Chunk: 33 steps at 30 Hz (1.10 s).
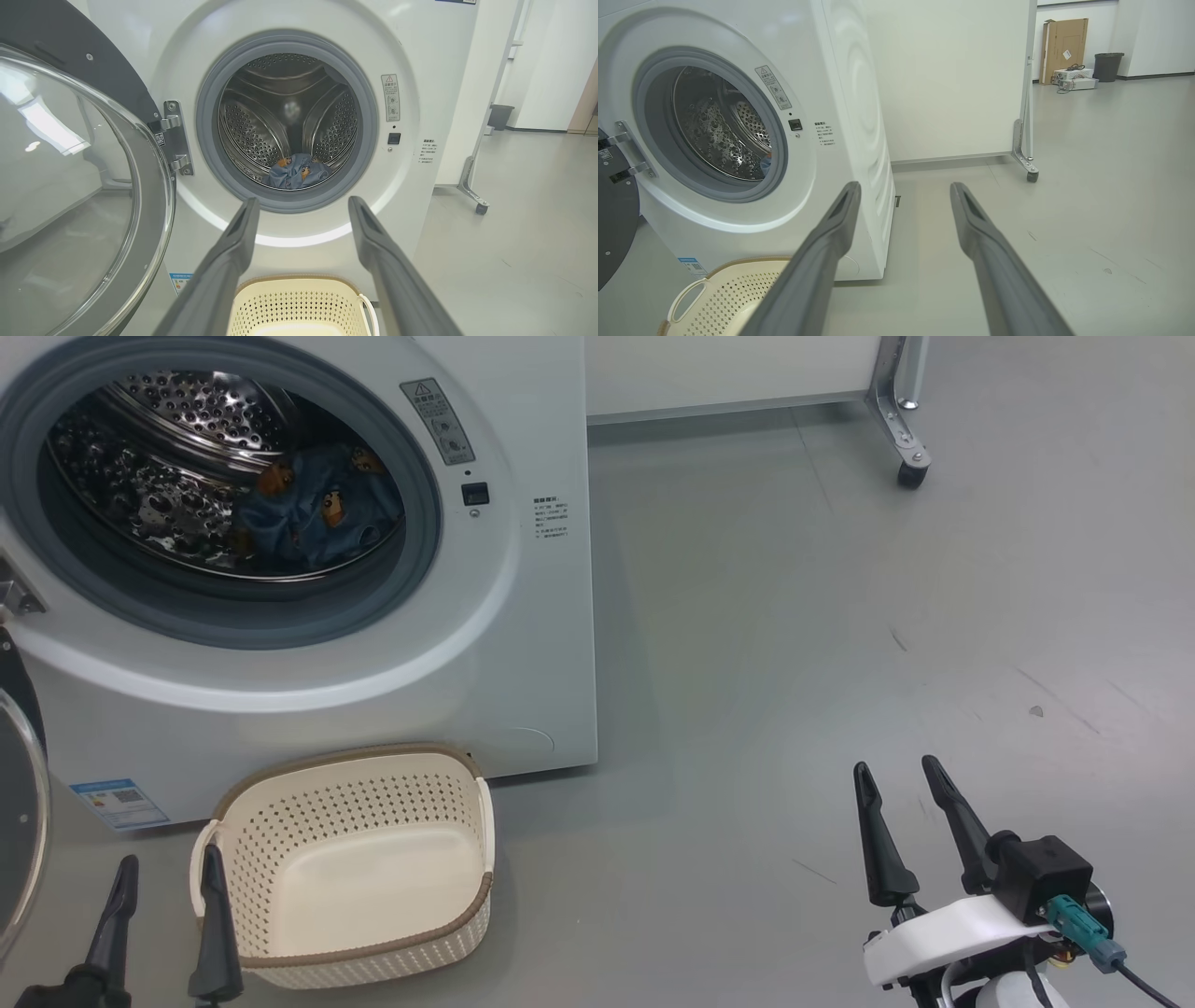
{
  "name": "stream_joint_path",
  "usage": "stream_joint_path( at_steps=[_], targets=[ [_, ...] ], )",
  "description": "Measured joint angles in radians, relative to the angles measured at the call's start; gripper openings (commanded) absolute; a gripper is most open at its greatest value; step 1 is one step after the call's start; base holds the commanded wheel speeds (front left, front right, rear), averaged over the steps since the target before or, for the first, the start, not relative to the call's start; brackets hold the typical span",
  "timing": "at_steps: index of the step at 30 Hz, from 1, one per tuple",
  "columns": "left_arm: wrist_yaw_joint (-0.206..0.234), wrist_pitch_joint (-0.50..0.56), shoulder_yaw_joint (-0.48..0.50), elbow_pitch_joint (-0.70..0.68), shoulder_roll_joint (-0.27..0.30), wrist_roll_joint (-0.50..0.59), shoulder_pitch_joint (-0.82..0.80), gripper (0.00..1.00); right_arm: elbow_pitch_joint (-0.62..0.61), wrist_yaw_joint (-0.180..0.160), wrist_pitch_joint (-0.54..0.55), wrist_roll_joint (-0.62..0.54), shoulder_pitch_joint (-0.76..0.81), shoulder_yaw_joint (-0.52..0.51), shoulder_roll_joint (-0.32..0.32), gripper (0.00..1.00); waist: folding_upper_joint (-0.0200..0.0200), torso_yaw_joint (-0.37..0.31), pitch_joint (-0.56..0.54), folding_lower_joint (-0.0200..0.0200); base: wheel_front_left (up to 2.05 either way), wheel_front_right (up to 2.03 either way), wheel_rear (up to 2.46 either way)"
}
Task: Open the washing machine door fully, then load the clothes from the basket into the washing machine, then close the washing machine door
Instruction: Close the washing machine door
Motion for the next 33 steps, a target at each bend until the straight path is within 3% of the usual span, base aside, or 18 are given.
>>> stream_joint_path(
  at_steps=[20, 33],
  targets=[
    [0.000, 0.000, -0.030, 0.004, 0.000, 0.003, 0.001, 1.00, 0.000, -0.001, 0.000, 0.000, 0.000, -0.002, 0.000, 1.00, 0.0000, 0.022, -0.002, 0.0000, -0.35, 0.35, 0.00],
    [0.000, 0.000, -0.063, 0.027, 0.000, 0.004, 0.000, 1.00, -0.012, -0.010, 0.000, 0.000, 0.007, -0.024, -0.005, 1.00, 0.0000, 0.090, -0.004, 0.0000, 0.00, 0.00, 0.00]
  ],
)
